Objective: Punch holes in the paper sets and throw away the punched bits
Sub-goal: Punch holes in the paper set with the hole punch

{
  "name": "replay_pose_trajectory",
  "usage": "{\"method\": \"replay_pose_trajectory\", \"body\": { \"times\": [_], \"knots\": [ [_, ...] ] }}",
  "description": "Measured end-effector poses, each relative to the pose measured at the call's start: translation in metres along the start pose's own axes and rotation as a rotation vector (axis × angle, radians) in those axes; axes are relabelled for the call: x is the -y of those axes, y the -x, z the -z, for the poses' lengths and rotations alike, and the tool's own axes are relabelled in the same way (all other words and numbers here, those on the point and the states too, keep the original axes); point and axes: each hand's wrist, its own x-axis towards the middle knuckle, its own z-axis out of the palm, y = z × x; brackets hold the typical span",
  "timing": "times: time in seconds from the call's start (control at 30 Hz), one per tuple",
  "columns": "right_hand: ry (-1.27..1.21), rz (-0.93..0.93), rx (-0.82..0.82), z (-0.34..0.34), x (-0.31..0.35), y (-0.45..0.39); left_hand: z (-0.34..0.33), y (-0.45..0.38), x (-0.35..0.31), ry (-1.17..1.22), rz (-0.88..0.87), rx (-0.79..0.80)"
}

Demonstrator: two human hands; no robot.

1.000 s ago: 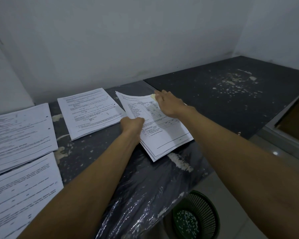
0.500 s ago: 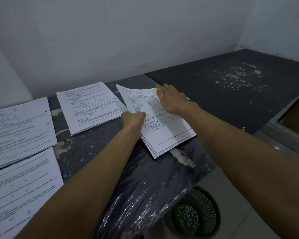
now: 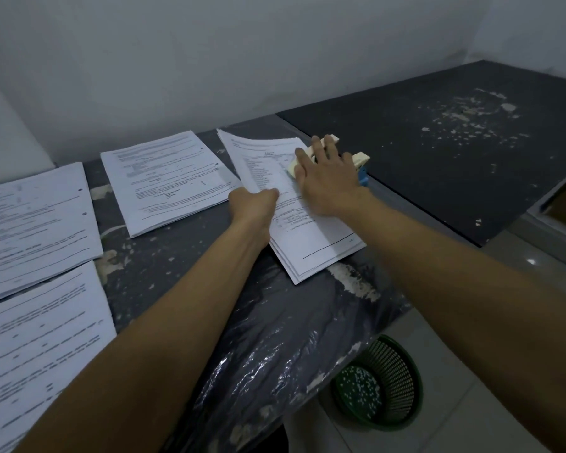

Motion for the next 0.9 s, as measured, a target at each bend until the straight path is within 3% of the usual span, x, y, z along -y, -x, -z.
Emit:
{"method": "replay_pose_trajectory", "body": {
  "times": [0.2, 0.47, 0.73, 0.9],
  "knots": [
    [-0.083, -0.007, 0.069, 0.007, -0.001, -0.004, 0.001, 0.000, 0.001, 0.007, 0.013, 0.010],
    [-0.730, -0.098, 0.169, 0.059, -0.018, -0.006, 0.003, -0.004, 0.002, -0.042, 0.040, 0.016],
    [-0.923, -0.191, 0.161, 0.070, -0.018, -0.013, 0.004, -0.008, -0.002, -0.023, 0.105, -0.017],
    [-0.848, -0.218, 0.120, 0.078, -0.013, -0.020, 0.016, -0.012, -0.008, -0.069, 0.041, -0.035]
  ]
}}
